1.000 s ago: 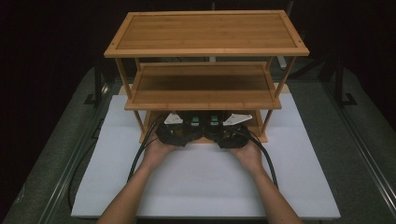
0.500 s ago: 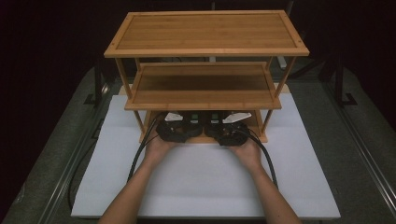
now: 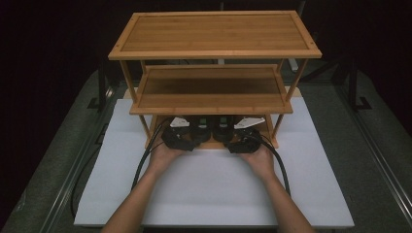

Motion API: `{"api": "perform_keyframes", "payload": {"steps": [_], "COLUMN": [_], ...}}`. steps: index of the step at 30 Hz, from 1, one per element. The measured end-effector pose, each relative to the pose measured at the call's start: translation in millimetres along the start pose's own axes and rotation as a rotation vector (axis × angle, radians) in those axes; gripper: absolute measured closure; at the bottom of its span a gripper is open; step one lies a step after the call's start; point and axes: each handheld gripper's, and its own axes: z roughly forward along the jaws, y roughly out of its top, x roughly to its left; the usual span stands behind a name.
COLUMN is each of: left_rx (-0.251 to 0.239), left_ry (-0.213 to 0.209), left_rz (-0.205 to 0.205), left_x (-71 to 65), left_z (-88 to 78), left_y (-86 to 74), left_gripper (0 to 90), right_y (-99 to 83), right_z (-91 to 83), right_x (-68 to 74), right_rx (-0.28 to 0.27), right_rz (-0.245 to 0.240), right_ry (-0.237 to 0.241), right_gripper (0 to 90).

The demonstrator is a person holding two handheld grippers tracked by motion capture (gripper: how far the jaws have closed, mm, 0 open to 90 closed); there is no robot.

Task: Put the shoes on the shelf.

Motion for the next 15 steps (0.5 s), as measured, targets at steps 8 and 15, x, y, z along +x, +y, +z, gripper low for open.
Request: {"api": "perform_keyframes", "payload": {"steps": [8, 15], "left_rx": [0.034, 0.054], "left_ry": [-0.018, -0.015], "left_rz": [-0.037, -0.023], "left_x": [-3.7, -7.6], "left_z": [-17.5, -37.7], "left_y": [-10.7, -22.5], "left_gripper": [14.2, 9.8], "right_y": [-10.1, -24.1], "right_z": [-20.9, -42.3], "right_x": [0.7, -1.7], "right_rx": [0.012, 0.021], "right_rz": [0.008, 0.028], "right_ry": [0.004, 0.01], "right_gripper": [20.8, 17.3]}}
